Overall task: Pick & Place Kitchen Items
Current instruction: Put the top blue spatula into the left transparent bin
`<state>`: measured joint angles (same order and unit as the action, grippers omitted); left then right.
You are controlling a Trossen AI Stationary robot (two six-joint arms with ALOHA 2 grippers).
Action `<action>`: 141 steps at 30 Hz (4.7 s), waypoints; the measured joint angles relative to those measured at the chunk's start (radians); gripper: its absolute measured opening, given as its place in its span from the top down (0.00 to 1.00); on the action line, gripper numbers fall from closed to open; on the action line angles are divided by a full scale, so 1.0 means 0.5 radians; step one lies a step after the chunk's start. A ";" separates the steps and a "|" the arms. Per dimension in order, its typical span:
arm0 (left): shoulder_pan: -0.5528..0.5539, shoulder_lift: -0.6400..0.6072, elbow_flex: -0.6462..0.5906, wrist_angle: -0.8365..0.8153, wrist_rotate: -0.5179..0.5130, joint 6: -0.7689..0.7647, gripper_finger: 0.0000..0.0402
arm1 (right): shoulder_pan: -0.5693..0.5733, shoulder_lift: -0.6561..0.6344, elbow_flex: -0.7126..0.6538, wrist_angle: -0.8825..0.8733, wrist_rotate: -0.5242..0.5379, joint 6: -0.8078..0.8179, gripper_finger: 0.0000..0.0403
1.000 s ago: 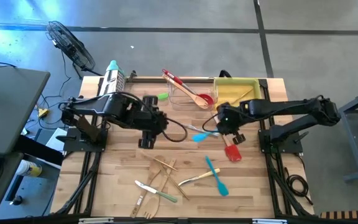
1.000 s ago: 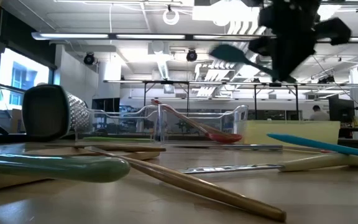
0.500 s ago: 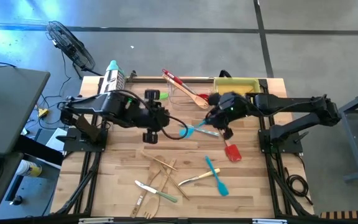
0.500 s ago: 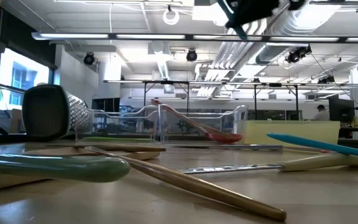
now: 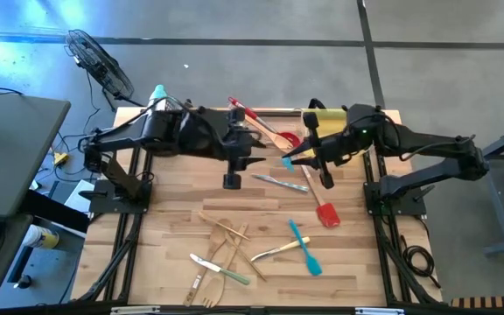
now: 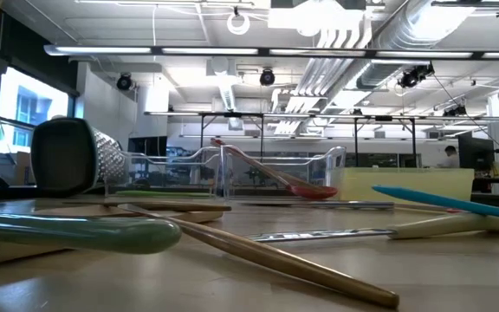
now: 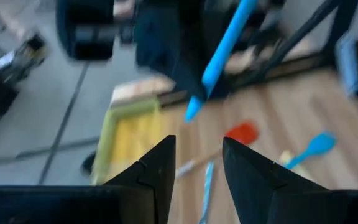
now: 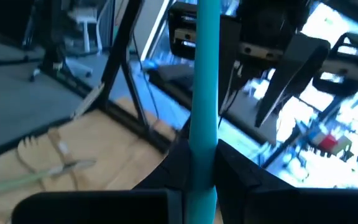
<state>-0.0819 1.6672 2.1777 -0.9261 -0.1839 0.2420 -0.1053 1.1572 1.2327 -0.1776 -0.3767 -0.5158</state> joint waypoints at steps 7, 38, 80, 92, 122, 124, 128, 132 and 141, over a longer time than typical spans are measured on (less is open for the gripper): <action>0.006 0.000 0.000 0.365 0.135 0.109 0.68 | 0.077 0.016 0.000 0.020 0.041 0.001 0.91; 0.005 0.149 -0.002 0.592 0.302 0.226 0.69 | 0.079 0.017 -0.001 0.001 0.127 0.000 0.91; 0.011 0.163 0.001 0.498 0.048 0.240 0.98 | -0.003 0.010 -0.003 -0.017 0.369 0.511 0.77; 0.007 0.159 0.001 0.396 0.013 0.224 0.98 | 0.014 -0.191 -0.005 -0.030 0.814 0.584 0.51; 0.006 0.142 0.000 0.021 -1.091 0.118 0.98 | 0.014 -0.739 -0.002 -1.144 1.063 0.868 0.37; 0.007 0.126 0.023 -0.075 -1.304 0.028 0.98 | 0.014 -0.739 -0.002 -1.255 1.072 0.867 0.37; 0.013 0.109 0.124 -0.230 -1.478 -0.140 0.98 | 0.014 -0.739 -0.002 -1.450 1.070 0.867 0.37; 0.034 0.098 0.216 -0.449 -1.521 -0.339 0.98 | 0.014 -0.739 -0.002 -1.608 1.070 0.809 0.37; 0.349 0.101 0.209 -1.229 -1.356 -0.954 0.98 | 0.014 -0.739 -0.002 -1.627 1.070 0.683 0.37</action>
<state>0.0926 1.7180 2.2820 -1.5407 -0.8617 -0.2348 -0.0982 0.7879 1.2316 -0.9913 0.1581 -0.1743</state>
